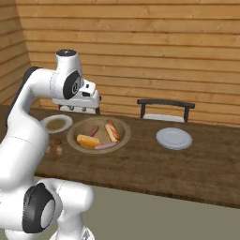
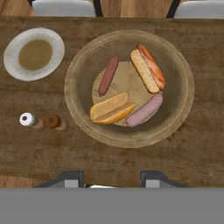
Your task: Place one bun and one sausage from the bowl on each plate.
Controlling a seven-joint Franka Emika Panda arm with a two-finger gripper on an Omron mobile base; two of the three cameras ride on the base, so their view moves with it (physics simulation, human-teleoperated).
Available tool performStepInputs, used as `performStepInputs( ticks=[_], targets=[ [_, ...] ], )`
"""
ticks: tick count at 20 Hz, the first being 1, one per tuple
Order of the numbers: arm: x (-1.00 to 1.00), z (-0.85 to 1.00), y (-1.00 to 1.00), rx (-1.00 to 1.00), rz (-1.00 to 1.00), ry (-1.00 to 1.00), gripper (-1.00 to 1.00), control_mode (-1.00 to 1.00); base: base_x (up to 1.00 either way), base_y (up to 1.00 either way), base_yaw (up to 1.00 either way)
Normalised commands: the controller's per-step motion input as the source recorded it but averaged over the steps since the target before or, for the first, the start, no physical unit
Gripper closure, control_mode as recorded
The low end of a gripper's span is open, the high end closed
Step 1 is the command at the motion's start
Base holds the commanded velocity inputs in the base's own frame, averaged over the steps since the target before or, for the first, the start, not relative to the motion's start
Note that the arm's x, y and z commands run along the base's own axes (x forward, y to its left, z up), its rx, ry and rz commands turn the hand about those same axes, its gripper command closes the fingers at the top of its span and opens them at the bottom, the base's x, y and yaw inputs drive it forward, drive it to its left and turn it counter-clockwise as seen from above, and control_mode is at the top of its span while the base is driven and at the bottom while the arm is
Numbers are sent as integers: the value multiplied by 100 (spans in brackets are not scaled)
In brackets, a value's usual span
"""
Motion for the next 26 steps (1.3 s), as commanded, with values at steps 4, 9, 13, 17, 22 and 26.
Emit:
performStepInputs(
  ticks=[4, 9, 13, 17, 22, 26],
  targets=[
    [44, 0, 0, 0, 2, 0, -100, -100, 0, 0, 0],
    [97, -67, -33, -1, 2, 5, -100, -100, 0, 0, 0],
    [100, -100, -54, -1, 0, 20, -100, -100, 0, 0, 0],
    [74, -100, -15, -2, 0, 19, -100, -100, 0, 0, 0],
    [54, -65, 0, -9, 1, 8, -100, -100, 0, 0, 0],
    [48, -60, -13, -5, 0, 0, -100, -100, 0, 0, 0]
  ],
)
